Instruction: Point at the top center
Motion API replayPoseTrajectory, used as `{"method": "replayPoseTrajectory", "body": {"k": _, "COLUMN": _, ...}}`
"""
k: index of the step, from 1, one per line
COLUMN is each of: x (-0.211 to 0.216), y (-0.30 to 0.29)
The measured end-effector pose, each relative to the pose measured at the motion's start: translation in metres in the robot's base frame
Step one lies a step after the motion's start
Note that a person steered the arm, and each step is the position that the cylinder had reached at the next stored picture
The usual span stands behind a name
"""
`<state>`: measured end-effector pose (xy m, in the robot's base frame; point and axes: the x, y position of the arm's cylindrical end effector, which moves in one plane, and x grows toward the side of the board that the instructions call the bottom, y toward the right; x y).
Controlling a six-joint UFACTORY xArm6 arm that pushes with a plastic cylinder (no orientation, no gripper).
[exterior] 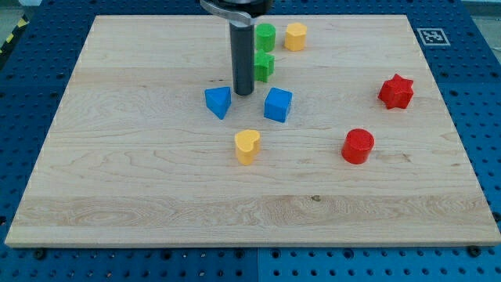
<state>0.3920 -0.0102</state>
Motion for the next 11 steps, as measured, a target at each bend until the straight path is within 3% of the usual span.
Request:
{"method": "replayPoseTrajectory", "body": {"k": 3, "x": 0.013, "y": 0.033}}
{"method": "replayPoseTrajectory", "body": {"k": 4, "x": 0.007, "y": 0.017}}
{"method": "replayPoseTrajectory", "body": {"k": 6, "x": -0.047, "y": -0.057}}
{"method": "replayPoseTrajectory", "body": {"k": 7, "x": -0.103, "y": -0.072}}
{"method": "replayPoseTrajectory", "body": {"k": 8, "x": -0.169, "y": -0.037}}
{"method": "replayPoseTrajectory", "body": {"k": 9, "x": -0.185, "y": -0.002}}
{"method": "replayPoseTrajectory", "body": {"k": 11, "x": -0.175, "y": 0.055}}
